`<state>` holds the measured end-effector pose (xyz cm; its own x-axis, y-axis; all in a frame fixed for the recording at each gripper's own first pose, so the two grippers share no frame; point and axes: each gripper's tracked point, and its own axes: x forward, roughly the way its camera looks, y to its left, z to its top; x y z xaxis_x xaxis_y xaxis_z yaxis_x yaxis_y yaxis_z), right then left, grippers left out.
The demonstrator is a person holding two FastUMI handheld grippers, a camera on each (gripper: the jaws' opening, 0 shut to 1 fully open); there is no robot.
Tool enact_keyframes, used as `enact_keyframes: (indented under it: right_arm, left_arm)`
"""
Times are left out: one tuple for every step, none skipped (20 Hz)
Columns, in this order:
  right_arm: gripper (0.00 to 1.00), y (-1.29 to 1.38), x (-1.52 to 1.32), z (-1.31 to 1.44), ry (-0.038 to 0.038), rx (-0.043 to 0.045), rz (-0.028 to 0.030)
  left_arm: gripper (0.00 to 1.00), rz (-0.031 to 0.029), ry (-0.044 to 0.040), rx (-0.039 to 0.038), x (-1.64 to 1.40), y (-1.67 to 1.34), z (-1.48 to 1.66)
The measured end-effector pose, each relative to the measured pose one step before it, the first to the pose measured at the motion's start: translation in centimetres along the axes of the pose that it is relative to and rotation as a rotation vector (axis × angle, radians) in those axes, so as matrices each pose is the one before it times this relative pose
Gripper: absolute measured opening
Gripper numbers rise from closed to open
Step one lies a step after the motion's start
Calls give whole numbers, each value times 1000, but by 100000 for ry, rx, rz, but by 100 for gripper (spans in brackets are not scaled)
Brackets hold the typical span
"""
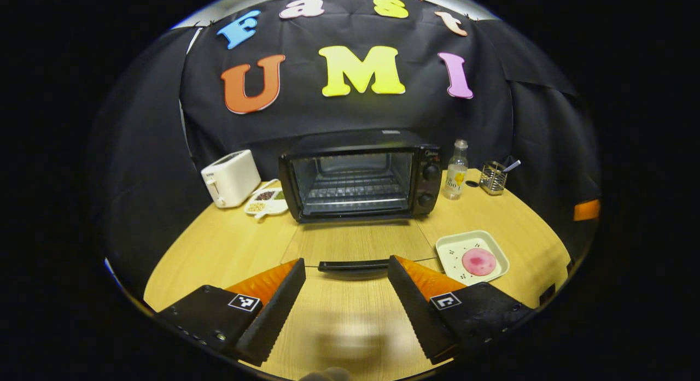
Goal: Open the electric oven with the left hand, put the food in, and close the electric oven.
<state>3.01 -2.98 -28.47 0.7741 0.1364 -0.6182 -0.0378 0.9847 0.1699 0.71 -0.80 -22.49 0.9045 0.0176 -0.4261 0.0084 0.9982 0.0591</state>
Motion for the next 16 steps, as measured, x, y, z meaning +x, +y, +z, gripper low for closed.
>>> enact_keyframes:
  right_arm:
    - [97, -53, 1438, -770, 2909, -226, 1477]
    - [95, 242, 1463, -519, 3021, 365, 2316]
    - [94, 108, 1445, -394, 3123, 1082, 2139]
    - [94, 77, 1386, -158, 3056, 1258, 2153]
    - [92, 30, 1243, -98, 3106, 1427, 1897]
    - [90, 192, 1406, -60, 3117, 1495, 2056]
    - [86, 262, 1340, -24, 2630, 1511, 2242]
    - [83, 263, 1269, -128, 3207, 1090, 1800]
    - [79, 266, 1015, 9, 2988, 1103, 2188]
    - [77, 321, 1112, -90, 3113, 1616, 2587]
    - [72, 392, 796, 173, 2895, 1407, 1958]
    - [70, 283, 905, 120, 2391, 1102, 1081]
    - [64, 24, 878, 298, 2094, 504, 289]
    - [61, -118, 957, 54, 2337, 504, -568]
    - [47, -163, 628, 150, 2442, 1368, -806]
    - [51, 84, 398, 268, 2140, 2422, 873]
  left_arm:
    - [97, 1328, -2620, 246, -1532, 234, 1307]
    - [97, 820, -2222, 295, -1439, 54, 1249]
    - [96, 863, -1979, 572, -1369, 12, 1166]
    - [97, 509, -1128, 381, -959, 71, 979]
    - [96, 712, -1447, -913, -1043, 50, 997]
    - [97, 910, -990, -1594, -860, 30, 815]
    - [97, 1661, -630, -1765, -762, 87, 633]
    - [96, 2120, -379, -1287, -636, 253, 669]
    - [97, 2335, -762, -988, -701, 321, 531]
    - [97, 2429, -404, -848, -470, 218, 338]
    - [96, 1821, 41, -1046, -507, 187, 190]
    - [97, 1070, 153, -980, -384, -144, 10]
    - [97, 934, -50, -475, -367, -21, 44]
    - [97, 1199, 754, -399, -313, 184, -316]
    - [97, 1466, 1011, -111, -197, 224, -323]
    - [96, 1344, 583, -369, -98, 196, -184]
